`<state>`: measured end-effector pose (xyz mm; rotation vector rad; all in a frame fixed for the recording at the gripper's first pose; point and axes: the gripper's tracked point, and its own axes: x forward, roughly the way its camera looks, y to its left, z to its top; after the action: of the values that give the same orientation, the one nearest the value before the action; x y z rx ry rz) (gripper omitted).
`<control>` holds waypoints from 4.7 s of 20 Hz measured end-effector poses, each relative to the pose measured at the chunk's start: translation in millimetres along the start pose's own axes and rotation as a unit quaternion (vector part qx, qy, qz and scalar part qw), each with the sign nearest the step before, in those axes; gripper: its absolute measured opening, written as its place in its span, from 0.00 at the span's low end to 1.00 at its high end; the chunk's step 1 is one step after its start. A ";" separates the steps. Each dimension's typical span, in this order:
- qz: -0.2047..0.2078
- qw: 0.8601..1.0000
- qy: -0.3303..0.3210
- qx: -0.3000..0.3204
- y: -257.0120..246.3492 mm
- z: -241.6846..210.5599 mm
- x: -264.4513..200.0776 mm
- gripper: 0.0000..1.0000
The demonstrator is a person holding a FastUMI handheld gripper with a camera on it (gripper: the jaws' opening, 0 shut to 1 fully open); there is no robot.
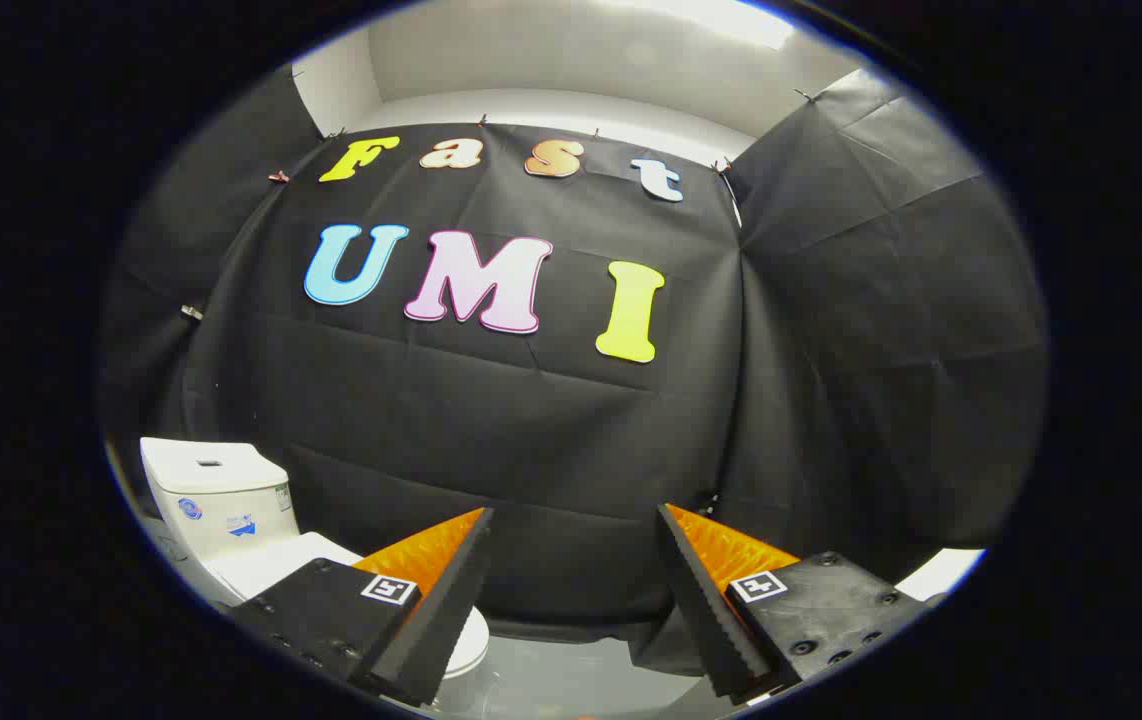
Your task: Open the toilet lid.
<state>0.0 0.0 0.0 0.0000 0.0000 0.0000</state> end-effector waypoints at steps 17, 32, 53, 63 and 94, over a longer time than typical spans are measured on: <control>0.007 1.000 0.002 0.012 -3.1 -0.9 -0.9 0.97; 0.103 0.994 0.015 0.038 30.3 -17.2 30.2 0.98; 0.152 0.780 0.488 0.362 175.5 -355.3 -67.3 0.96; 0.174 0.715 0.539 0.410 186.9 -376.2 -71.6 0.28; 0.320 0.901 0.273 0.107 331.8 -39.1 -0.2 0.05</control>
<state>-0.2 331.8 -39.1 0.2217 0.5653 0.6612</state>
